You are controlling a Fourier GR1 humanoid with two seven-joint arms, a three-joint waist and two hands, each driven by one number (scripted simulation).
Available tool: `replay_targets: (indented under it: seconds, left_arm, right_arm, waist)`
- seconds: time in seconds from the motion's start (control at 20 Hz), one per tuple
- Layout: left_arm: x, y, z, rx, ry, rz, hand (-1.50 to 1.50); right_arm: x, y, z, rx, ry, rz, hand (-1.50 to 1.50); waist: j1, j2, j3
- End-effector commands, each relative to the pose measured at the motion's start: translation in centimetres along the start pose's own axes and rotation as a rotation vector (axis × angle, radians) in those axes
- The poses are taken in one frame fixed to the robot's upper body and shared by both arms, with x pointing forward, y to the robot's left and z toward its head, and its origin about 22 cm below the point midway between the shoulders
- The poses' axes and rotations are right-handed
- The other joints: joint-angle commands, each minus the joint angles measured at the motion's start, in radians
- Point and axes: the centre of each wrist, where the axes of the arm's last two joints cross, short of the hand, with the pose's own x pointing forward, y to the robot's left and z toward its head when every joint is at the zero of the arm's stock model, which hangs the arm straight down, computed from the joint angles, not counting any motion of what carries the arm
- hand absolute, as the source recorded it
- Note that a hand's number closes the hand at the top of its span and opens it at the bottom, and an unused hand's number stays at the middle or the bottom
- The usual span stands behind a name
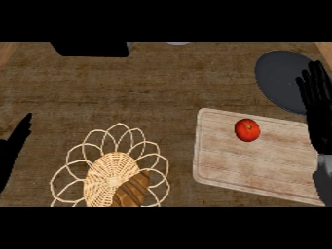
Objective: Pick the tomato from the cutting board and place it in the pan
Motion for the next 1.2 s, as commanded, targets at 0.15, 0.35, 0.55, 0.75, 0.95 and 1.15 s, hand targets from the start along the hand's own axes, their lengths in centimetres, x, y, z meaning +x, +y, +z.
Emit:
replay_targets:
  seconds: [0.15, 0.35, 0.55, 0.75, 0.95, 1.15]
  left_arm:
    - [5.9, -3.7, -1.1, -0.143, -0.251, 0.108, 0.0]
    - [7.9, -5.8, -0.7, -0.231, -0.332, 0.151, 0.0]
    - [9.1, -6.7, -1.1, -0.279, -0.317, 0.202, 0.0]
    - [7.8, -6.1, -1.9, -0.269, -0.301, 0.195, 0.0]
    - [8.9, -8.0, -1.2, -0.286, -0.3, 0.2, 0.0]
    - [9.3, -7.7, -2.0, -0.29, -0.309, 0.199, 0.0]
  right_arm:
    - [-0.8, -3.6, -4.9, 0.024, 0.285, 0.1, -1.5]
    - [-2.5, -8.0, -2.4, 0.157, 0.337, 0.845, 1.5]
    - [-8.3, -3.4, -3.0, -0.116, 0.349, 0.596, -1.5]
    - [-10.1, -3.2, -1.9, 0.009, 0.381, 0.584, -1.5]
    - [-6.7, -3.7, -3.9, 0.147, 0.533, 0.793, -1.5]
    - [-2.3, -1.6, -6.8, 0.24, 0.597, 0.972, -1.5]
  waist:
    - [0.009, 0.022, 0.001]
    - [0.028, 0.052, -0.023]
    - [0.003, 0.015, 0.003]
    - [-0.012, 0.009, 0.002]
    - [-0.004, 0.008, 0.001]
    - [-0.009, 0.006, -0.001]
